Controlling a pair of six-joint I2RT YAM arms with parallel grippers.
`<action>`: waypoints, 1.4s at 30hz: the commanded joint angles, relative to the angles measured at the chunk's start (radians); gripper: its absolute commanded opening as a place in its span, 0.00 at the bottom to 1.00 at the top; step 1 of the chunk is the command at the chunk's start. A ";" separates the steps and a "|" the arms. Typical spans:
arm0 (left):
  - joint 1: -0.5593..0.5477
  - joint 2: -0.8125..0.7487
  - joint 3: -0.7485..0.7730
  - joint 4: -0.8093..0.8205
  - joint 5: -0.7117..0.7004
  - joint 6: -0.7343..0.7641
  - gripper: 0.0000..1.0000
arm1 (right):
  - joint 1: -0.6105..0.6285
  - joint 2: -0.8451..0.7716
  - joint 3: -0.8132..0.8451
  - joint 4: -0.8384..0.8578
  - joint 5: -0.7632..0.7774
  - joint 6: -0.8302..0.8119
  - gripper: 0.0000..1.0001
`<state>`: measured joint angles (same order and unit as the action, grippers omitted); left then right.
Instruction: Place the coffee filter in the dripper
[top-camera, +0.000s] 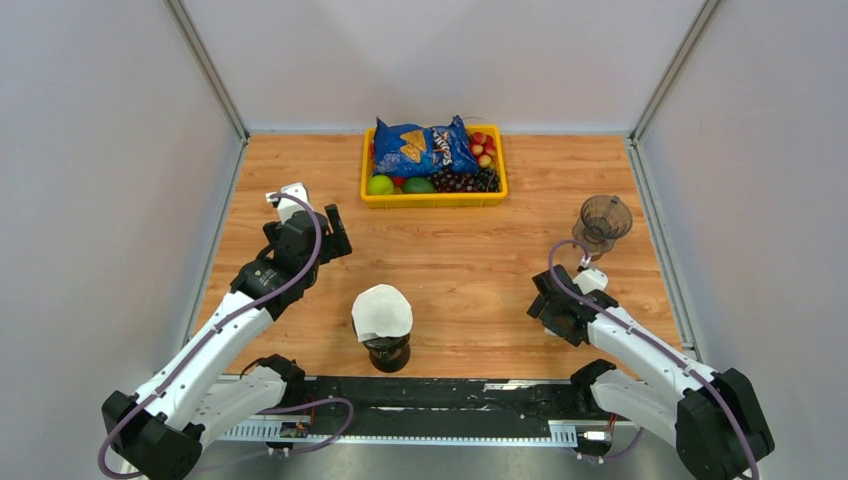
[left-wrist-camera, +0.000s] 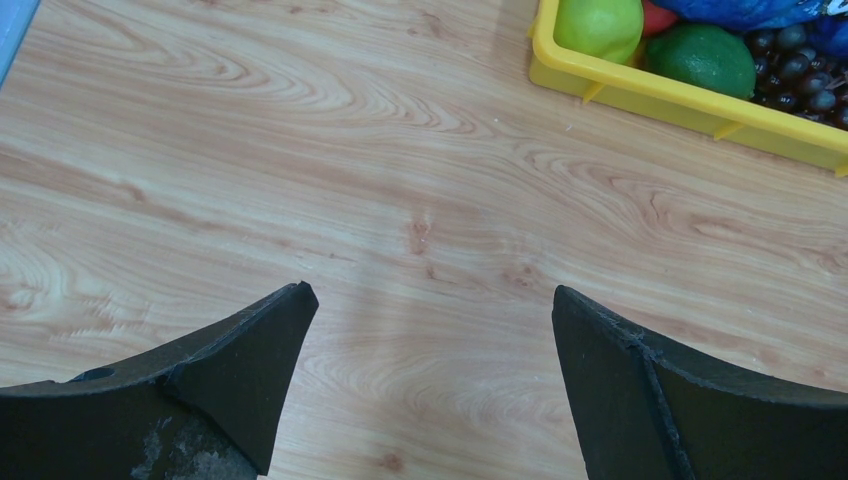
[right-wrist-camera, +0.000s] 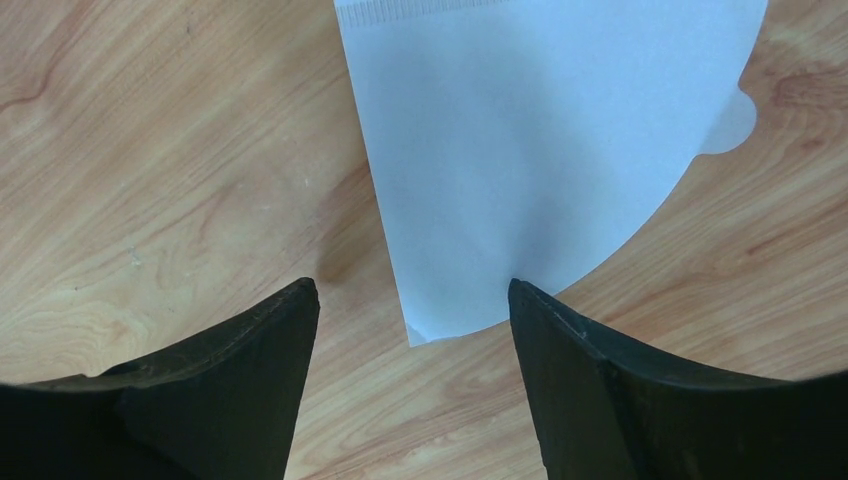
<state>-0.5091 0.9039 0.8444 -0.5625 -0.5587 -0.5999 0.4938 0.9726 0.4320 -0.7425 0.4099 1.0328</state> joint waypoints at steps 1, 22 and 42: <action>0.006 -0.011 0.001 0.018 -0.007 -0.007 1.00 | -0.004 0.060 -0.034 0.114 -0.154 -0.027 0.74; 0.005 -0.019 0.002 0.013 -0.011 -0.008 1.00 | 0.188 0.340 0.090 0.169 -0.180 -0.059 0.28; 0.005 -0.026 0.003 0.012 -0.006 -0.007 1.00 | 0.261 0.570 0.240 0.085 -0.161 -0.033 0.52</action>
<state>-0.5091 0.8967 0.8444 -0.5636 -0.5591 -0.5999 0.7345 1.4540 0.7353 -0.6426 0.3580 0.9401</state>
